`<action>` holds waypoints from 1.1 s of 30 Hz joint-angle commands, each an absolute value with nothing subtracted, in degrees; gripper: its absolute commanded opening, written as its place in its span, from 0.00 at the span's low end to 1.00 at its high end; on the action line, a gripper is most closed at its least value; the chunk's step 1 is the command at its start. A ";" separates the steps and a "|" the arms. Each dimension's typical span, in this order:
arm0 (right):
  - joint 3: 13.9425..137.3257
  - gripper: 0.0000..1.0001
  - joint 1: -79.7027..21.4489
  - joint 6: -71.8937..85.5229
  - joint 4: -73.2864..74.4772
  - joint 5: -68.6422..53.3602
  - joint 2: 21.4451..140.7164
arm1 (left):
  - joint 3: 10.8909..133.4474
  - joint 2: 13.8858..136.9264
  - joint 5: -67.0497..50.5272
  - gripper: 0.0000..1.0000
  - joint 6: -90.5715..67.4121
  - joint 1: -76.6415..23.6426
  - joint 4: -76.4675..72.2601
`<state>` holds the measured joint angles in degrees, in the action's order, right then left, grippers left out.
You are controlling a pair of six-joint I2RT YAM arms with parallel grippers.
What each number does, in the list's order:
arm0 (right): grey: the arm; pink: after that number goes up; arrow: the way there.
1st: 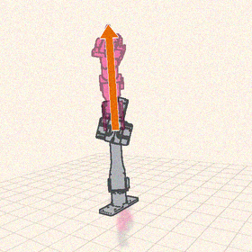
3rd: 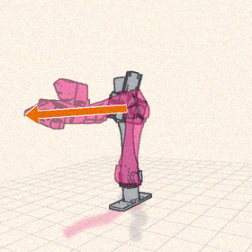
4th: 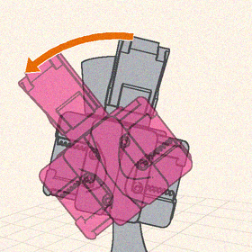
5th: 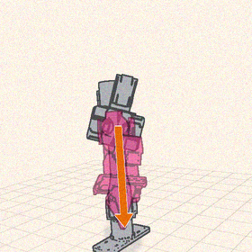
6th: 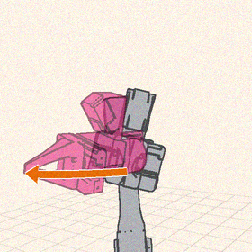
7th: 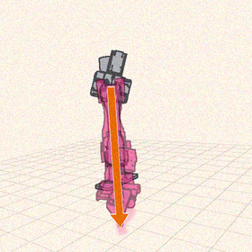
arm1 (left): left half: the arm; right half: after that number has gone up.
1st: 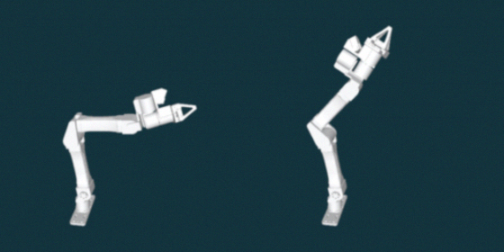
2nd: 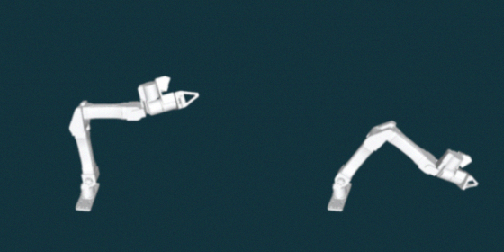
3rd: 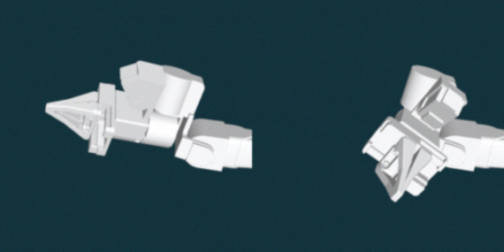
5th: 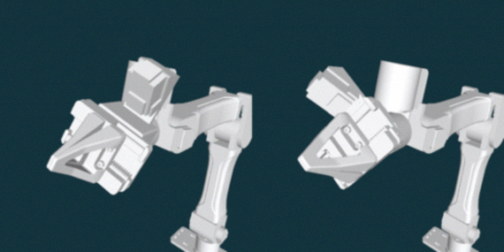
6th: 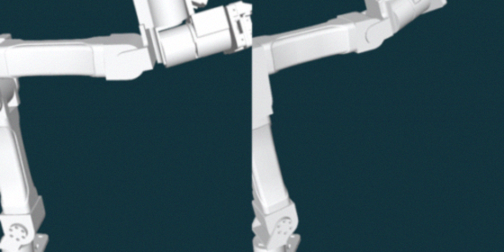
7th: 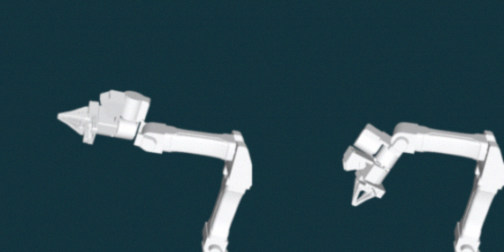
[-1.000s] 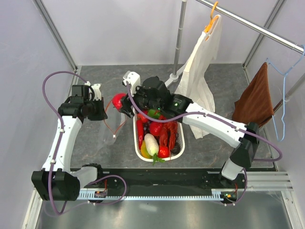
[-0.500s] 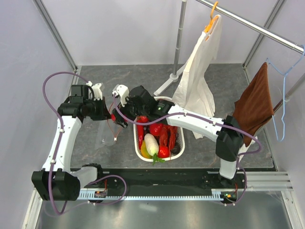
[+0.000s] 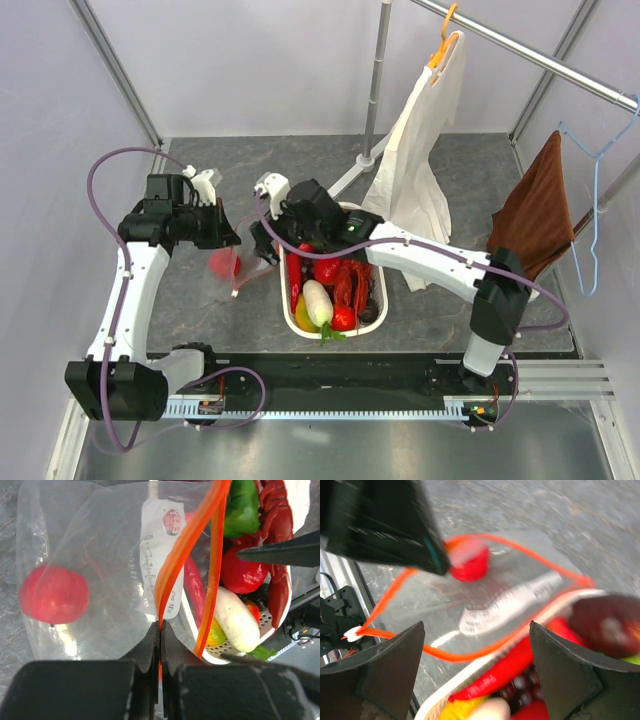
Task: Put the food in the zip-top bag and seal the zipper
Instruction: Place the fake fruit in the zipper food storage bag, then pick up the fake fruit from the bin.
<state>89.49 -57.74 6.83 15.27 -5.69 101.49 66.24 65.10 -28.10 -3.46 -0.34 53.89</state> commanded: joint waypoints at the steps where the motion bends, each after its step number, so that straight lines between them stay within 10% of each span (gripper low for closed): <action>1: 84.83 0.88 -55.81 9.76 15.55 -3.34 95.10 | 69.87 63.90 -30.76 0.02 -6.41 -0.18 53.70; 33: 96.32 0.98 -44.83 -46.40 24.26 -19.32 109.42 | 71.72 66.18 -31.64 0.02 -9.05 5.27 55.72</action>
<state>92.77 -44.88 -38.28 25.47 -14.26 106.56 71.61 66.15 -30.35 -7.86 4.80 56.45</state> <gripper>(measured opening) 0.982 0.025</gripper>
